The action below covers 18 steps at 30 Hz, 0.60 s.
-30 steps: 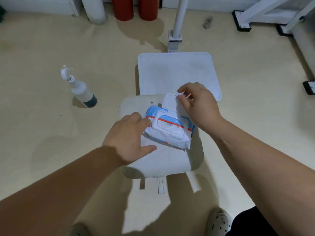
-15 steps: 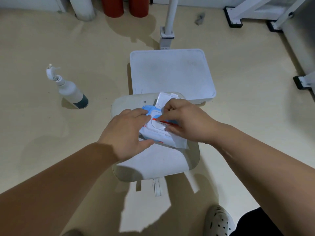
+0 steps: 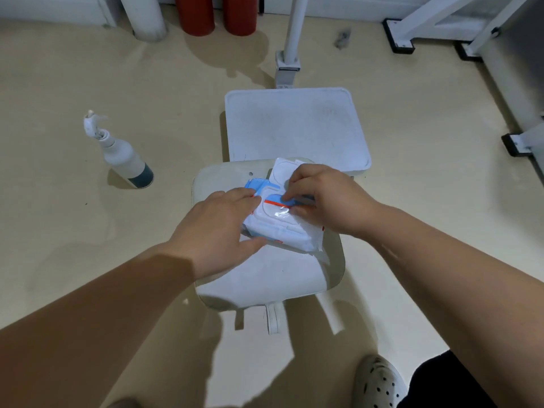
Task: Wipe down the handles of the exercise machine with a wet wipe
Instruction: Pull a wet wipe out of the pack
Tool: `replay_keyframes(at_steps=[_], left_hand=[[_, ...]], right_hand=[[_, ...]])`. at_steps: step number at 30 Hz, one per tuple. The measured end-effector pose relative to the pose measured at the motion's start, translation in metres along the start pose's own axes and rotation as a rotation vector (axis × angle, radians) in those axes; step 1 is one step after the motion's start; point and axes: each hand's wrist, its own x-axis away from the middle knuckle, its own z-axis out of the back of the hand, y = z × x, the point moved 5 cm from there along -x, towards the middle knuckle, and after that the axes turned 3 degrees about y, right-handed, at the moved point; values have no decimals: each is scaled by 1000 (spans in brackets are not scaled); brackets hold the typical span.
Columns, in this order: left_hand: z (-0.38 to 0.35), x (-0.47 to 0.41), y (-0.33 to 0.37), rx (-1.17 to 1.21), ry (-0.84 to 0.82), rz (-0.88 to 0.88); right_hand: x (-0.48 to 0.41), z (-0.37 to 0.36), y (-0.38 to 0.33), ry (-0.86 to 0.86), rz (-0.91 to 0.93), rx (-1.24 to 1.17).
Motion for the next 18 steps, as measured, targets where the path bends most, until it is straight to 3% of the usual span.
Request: replay_keyframes(at_steps=[6, 12, 18], left_hand=[[8, -22, 37, 67, 188, -49], [-3, -50, 62, -60, 133, 113], [-5, -55, 70, -165, 145, 224]], right_hand=[[28, 13, 33, 5, -182, -166], [43, 6, 40, -25, -284, -249], [45, 3, 35, -37, -239, -208]])
